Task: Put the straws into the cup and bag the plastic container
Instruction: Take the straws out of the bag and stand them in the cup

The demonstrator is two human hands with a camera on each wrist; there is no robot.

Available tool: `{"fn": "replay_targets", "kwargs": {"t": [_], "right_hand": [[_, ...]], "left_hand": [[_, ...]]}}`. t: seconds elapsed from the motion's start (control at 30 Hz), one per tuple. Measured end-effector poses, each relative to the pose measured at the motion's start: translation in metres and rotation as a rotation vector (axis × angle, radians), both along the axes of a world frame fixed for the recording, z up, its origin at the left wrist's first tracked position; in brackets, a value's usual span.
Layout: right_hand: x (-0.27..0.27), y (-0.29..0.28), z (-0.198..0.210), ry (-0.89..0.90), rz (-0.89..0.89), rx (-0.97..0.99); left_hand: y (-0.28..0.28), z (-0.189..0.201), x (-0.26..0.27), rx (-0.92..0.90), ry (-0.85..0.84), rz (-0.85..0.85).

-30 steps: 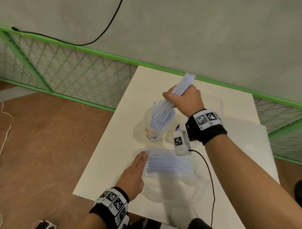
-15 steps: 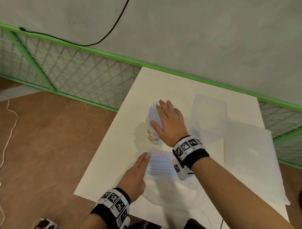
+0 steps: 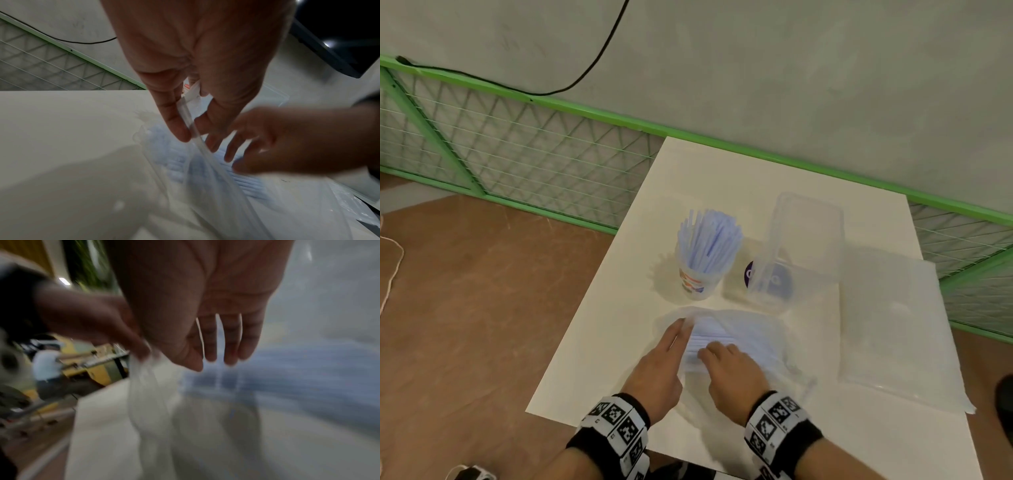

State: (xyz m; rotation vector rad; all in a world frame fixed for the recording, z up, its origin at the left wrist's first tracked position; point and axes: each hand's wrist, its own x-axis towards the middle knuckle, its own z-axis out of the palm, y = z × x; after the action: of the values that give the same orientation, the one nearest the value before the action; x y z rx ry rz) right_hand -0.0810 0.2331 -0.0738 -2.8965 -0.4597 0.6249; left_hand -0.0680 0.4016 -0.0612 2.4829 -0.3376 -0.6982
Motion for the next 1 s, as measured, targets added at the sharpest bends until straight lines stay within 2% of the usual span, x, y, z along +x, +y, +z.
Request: {"fn": "replay_targets", "kwargs": {"t": [0.17, 0.4, 0.63, 0.8, 1.0], "right_hand": [[-0.014, -0.01, -0.046, -0.113, -0.103, -0.104], [-0.014, -0.007, -0.051, -0.206, -0.098, -0.173], [-0.009, -0.002, -0.041, -0.073, -0.135, -0.174], [-0.004, -0.003, -0.043, -0.086, -0.108, -0.201], [-0.003, -0.001, -0.042, 0.012, -0.108, -0.262]], "left_hand": [[-0.003, -0.001, -0.001, -0.013, -0.002, -0.014], [0.0, -0.005, 0.0, -0.056, -0.009, 0.0], [0.002, -0.006, -0.003, -0.07, -0.016, -0.003], [0.004, -0.008, -0.003, -0.063, -0.024, -0.01], [0.006, -0.005, -0.003, -0.056, -0.022, -0.022]]}}
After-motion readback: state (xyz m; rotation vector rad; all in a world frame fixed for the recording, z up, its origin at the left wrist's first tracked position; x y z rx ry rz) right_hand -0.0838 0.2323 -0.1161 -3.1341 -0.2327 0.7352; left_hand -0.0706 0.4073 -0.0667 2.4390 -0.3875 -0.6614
